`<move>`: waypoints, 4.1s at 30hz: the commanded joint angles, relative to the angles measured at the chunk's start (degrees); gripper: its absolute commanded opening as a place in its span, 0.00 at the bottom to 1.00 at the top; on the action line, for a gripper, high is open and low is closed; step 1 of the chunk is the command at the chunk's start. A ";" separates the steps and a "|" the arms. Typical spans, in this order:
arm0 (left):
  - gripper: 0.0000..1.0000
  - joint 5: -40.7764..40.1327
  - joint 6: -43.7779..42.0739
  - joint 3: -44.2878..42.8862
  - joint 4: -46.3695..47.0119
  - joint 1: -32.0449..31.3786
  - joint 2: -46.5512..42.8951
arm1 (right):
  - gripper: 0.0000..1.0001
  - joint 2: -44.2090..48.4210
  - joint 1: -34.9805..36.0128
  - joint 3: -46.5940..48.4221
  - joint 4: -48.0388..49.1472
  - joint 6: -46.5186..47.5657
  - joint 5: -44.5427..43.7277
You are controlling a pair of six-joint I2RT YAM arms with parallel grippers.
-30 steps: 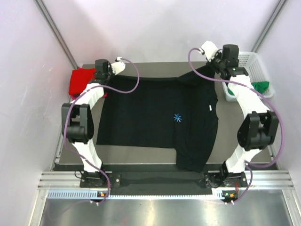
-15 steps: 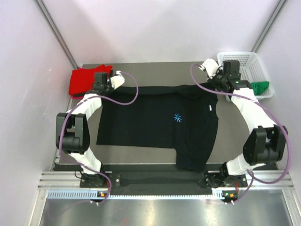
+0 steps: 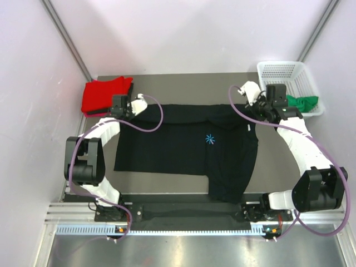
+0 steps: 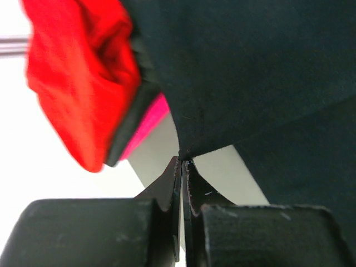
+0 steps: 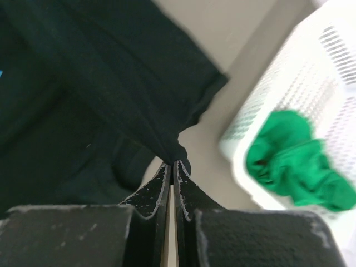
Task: Fold and stack the t-shirts
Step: Fold the tshirt
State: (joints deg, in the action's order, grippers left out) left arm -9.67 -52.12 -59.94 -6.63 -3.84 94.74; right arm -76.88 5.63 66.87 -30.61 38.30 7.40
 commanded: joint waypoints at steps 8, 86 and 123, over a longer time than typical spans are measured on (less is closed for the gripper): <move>0.00 0.00 0.70 6.41 0.40 0.67 -2.89 | 0.00 4.02 0.79 -5.34 -1.56 -2.71 3.15; 0.06 2.47 20.65 -8.53 -16.31 -7.33 8.09 | 0.36 -36.67 2.81 21.37 -13.95 11.70 19.67; 0.05 0.97 20.13 -8.96 -15.52 -7.85 8.88 | 0.14 -38.61 5.27 18.47 -8.94 10.21 15.54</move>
State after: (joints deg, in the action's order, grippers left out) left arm -8.43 -31.64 -68.53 -22.79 -11.38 104.53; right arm -115.35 9.80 85.52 -41.32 48.60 23.14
